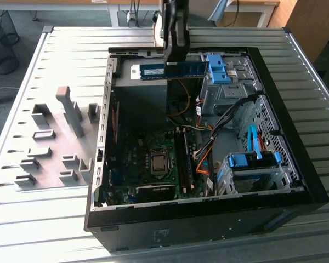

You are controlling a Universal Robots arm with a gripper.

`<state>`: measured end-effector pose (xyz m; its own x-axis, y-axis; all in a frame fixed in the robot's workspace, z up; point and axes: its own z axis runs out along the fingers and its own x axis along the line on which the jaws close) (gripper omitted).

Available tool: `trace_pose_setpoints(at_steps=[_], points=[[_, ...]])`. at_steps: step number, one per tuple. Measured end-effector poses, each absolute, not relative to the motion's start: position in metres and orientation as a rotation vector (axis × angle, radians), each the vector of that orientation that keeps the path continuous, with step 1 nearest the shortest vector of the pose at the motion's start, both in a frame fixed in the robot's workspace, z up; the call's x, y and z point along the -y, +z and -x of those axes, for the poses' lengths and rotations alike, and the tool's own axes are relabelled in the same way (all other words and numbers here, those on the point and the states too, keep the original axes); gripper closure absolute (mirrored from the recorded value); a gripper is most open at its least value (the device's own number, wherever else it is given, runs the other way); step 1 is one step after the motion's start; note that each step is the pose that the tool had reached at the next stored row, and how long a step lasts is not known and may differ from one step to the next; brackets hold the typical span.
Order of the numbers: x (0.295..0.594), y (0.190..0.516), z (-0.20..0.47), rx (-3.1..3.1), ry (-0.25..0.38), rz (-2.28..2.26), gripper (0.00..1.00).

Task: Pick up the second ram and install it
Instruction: 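Pick up the second ram and move it above second insertion slot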

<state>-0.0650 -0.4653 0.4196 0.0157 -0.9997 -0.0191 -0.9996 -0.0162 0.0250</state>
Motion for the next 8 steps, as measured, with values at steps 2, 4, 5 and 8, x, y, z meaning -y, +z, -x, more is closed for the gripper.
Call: trace_pose_setpoints(at_steps=[2, 4, 5, 8], points=[[0.465, 0.419, 0.056, 2.2, -0.049, -2.236, 0.86], [0.465, 0.419, 0.05, 2.2, -0.049, -2.236, 0.86], [0.465, 0.419, 0.05, 2.2, -0.049, -2.236, 0.86], [0.465, 0.419, 0.049, 2.2, -0.049, -2.236, 0.86]])
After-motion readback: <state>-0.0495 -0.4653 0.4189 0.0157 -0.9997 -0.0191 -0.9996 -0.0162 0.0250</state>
